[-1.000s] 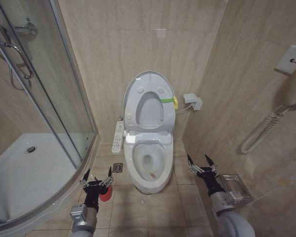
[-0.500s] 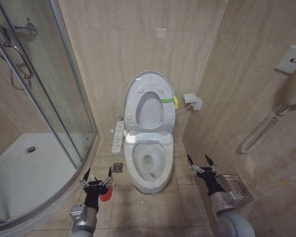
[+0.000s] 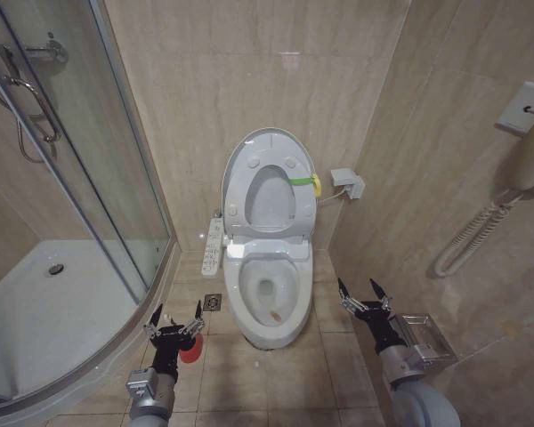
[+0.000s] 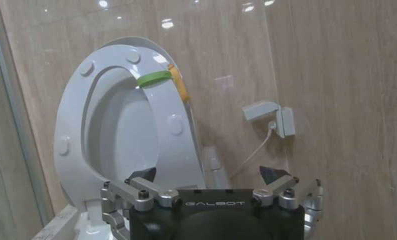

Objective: Open the toilet lid, clean the toilet bowl with a toilet brush, close the toilet lid, and flush.

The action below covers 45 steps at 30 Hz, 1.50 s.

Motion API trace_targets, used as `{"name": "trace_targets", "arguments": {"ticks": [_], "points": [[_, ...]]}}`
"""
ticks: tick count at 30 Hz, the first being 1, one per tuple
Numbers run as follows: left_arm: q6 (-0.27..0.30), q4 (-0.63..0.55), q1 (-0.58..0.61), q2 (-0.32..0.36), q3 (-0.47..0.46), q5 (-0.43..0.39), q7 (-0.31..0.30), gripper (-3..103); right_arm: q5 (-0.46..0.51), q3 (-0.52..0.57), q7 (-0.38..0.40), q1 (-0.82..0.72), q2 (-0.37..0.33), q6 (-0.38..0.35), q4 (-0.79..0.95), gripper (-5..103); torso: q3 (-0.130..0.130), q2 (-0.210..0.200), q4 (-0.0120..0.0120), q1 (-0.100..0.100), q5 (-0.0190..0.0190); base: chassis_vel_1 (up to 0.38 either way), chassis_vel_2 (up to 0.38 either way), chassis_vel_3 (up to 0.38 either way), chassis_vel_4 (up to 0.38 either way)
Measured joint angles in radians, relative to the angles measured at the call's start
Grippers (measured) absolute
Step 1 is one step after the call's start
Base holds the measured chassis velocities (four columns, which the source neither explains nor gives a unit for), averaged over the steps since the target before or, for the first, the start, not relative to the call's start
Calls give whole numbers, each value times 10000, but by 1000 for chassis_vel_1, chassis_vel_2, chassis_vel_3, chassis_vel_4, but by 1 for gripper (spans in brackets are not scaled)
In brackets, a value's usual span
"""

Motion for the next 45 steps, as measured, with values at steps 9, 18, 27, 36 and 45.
{"name": "trace_targets", "arguments": {"ticks": [9,18,27,36,45], "points": [[0,0,-1,0,0,0,0,100,0,0,0,0,0,0,0,100,1,-1,0,3,0,0,0,0,0],[0,0,5,0,0,0,0,100,0,0,0,-1,0,0,0,100,-1,1,0,-2,0,-12,18,15,-21],[0,0,-5,0,-1,0,0,100,0,0,0,9,-1,0,0,100,4,-2,2,12,0,-98,97,105,-98],[0,0,6,0,0,0,0,100,0,0,0,-2,0,0,0,100,-2,3,-1,-6,0,-6,6,3,-3],[0,0,-2,0,0,0,0,100,0,0,0,2,0,0,0,100,1,-1,1,4,0,-29,29,27,-24]]}}
